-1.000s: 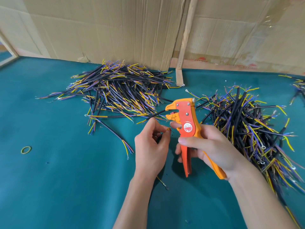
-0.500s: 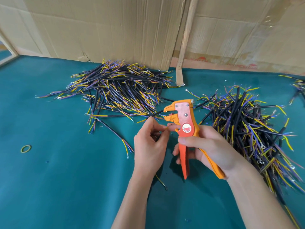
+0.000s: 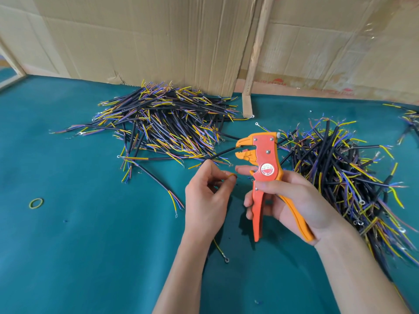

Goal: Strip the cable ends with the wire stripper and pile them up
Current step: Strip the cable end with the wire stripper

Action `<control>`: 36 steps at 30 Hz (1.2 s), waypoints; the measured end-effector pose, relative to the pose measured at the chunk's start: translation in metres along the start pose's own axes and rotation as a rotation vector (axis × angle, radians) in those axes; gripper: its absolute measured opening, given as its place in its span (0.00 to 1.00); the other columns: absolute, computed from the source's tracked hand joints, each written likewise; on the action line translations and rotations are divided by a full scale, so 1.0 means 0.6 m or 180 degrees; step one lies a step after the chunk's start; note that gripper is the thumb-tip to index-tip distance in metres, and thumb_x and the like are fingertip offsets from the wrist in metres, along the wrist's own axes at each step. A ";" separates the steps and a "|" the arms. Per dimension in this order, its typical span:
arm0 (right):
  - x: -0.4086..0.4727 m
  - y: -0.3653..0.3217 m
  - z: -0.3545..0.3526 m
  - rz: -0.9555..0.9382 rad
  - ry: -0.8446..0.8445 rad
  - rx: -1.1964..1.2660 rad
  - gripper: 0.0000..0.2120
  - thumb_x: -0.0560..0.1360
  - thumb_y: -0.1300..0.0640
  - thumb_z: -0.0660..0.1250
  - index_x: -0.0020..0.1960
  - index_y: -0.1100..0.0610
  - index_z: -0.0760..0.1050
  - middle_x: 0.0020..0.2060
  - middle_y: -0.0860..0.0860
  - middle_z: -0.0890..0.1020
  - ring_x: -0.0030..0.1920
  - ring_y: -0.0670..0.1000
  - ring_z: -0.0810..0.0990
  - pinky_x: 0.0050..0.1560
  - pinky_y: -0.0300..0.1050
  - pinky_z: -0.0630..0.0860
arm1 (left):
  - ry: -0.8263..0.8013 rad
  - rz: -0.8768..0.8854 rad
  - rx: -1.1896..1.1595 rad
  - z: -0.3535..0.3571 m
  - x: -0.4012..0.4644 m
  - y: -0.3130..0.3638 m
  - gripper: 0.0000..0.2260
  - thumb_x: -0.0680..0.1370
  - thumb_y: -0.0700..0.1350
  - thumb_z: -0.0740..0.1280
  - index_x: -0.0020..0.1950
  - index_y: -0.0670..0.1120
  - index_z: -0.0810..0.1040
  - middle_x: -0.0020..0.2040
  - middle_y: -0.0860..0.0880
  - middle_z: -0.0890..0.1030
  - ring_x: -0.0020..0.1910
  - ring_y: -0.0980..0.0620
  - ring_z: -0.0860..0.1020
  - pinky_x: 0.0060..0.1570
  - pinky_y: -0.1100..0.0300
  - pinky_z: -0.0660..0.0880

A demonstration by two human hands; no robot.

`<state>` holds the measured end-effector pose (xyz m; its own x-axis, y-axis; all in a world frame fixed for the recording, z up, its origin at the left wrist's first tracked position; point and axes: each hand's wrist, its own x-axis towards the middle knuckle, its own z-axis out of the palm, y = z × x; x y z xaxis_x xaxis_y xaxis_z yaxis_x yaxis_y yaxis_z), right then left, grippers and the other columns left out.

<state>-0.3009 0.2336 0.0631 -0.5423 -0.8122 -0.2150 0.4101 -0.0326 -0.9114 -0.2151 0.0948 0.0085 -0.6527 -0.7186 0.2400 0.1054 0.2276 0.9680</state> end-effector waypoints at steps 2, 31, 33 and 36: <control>0.000 0.000 -0.001 0.0001 -0.0002 0.0008 0.21 0.71 0.61 0.70 0.63 0.63 0.81 0.40 0.69 0.76 0.37 0.63 0.79 0.39 0.54 0.80 | 0.0044 -0.0026 -0.0020 0.000 0.000 -0.001 0.12 0.76 0.36 0.74 0.38 0.45 0.72 0.37 0.47 0.81 0.38 0.42 0.78 0.41 0.51 0.75; -0.007 0.003 0.001 0.0239 -0.0196 -0.0967 0.12 0.70 0.56 0.76 0.54 0.51 0.85 0.41 0.61 0.80 0.44 0.60 0.83 0.43 0.55 0.82 | 0.0586 0.1140 0.1326 0.012 -0.014 -0.001 0.09 0.69 0.33 0.72 0.37 0.43 0.74 0.35 0.54 0.75 0.37 0.46 0.72 0.37 0.54 0.70; -0.006 0.004 0.003 0.0235 -0.0175 -0.0988 0.12 0.70 0.57 0.75 0.54 0.51 0.84 0.41 0.61 0.80 0.43 0.60 0.83 0.43 0.54 0.82 | 0.0648 0.1150 0.1339 0.012 -0.015 -0.002 0.09 0.69 0.33 0.72 0.37 0.43 0.74 0.35 0.54 0.75 0.37 0.46 0.73 0.38 0.54 0.70; -0.007 0.004 0.001 0.0210 -0.0126 -0.1066 0.15 0.70 0.56 0.75 0.56 0.55 0.82 0.40 0.60 0.80 0.42 0.59 0.83 0.42 0.53 0.82 | 0.0689 0.1143 0.1341 0.013 -0.016 -0.003 0.08 0.70 0.34 0.71 0.37 0.43 0.74 0.35 0.53 0.76 0.37 0.46 0.74 0.38 0.53 0.71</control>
<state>-0.2972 0.2365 0.0621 -0.4911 -0.8284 -0.2694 0.1762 0.2083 -0.9621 -0.2149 0.1067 0.0041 -0.4588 -0.6560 0.5994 -0.0445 0.6907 0.7218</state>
